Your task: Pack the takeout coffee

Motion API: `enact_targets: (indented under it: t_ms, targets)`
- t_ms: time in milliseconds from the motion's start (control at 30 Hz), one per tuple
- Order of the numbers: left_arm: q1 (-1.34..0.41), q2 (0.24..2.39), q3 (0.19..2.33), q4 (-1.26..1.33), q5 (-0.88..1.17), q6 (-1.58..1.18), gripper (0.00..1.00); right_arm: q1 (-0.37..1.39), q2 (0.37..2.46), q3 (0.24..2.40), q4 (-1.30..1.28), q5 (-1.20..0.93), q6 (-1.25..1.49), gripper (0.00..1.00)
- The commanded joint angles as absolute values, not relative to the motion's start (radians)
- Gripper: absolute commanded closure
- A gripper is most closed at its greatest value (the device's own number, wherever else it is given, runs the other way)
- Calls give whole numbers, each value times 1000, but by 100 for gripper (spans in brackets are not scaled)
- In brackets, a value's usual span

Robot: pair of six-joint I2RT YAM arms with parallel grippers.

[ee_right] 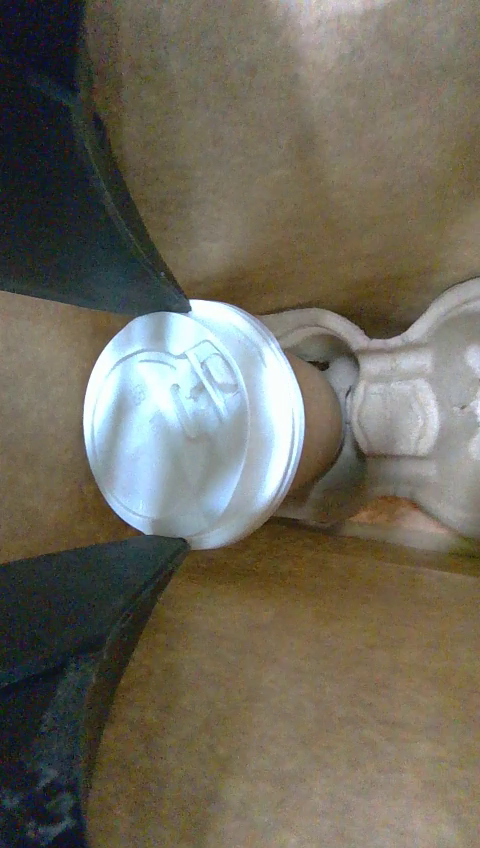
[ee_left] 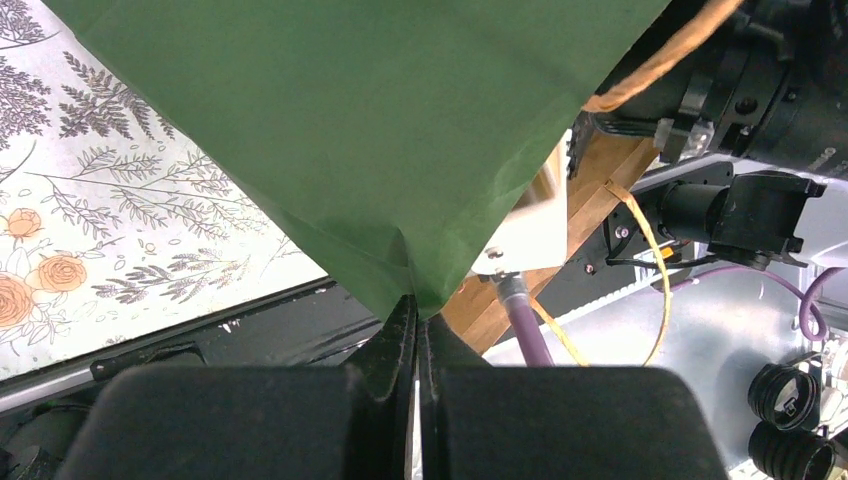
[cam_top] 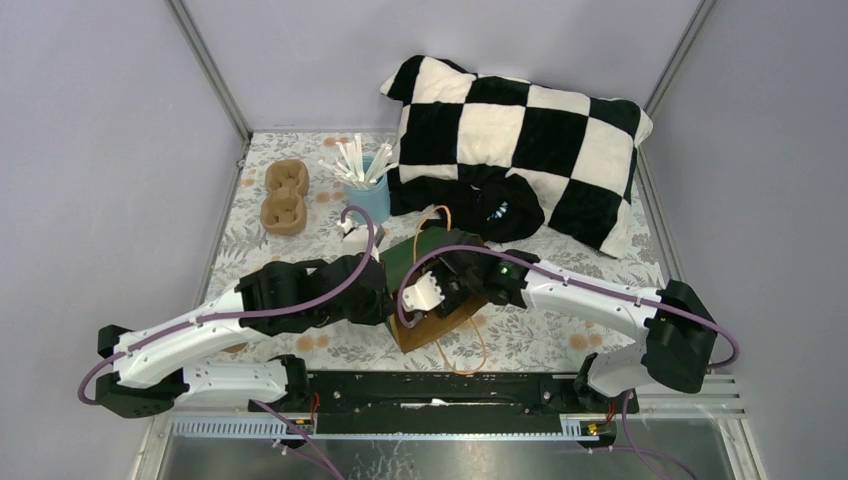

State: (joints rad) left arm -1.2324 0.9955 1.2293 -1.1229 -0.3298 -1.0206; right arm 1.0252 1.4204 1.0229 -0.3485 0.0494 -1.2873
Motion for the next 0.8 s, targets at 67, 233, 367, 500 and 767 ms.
enact_targets:
  t_ms: [67, 233, 367, 500, 767]
  targets:
    - [-1235, 1040, 1323, -1232, -389, -1059, 100, 973, 1411, 1031, -272, -66, -1292, 52]
    - [-1235, 1079, 1382, -1320, -460, -1121, 100, 971, 1432, 1054, -269, -98, -1218, 53]
    - [-1235, 1117, 1435, -1406, -506, -1193, 93, 971, 1455, 1091, -259, -88, -1154, 53]
    - [-1235, 1154, 1462, -1442, -520, -1228, 87, 971, 1479, 1112, -253, -77, -1161, 53]
    - [-1233, 1189, 1453, -1458, -544, -1290, 71, 971, 1484, 1128, -240, -92, -1135, 54]
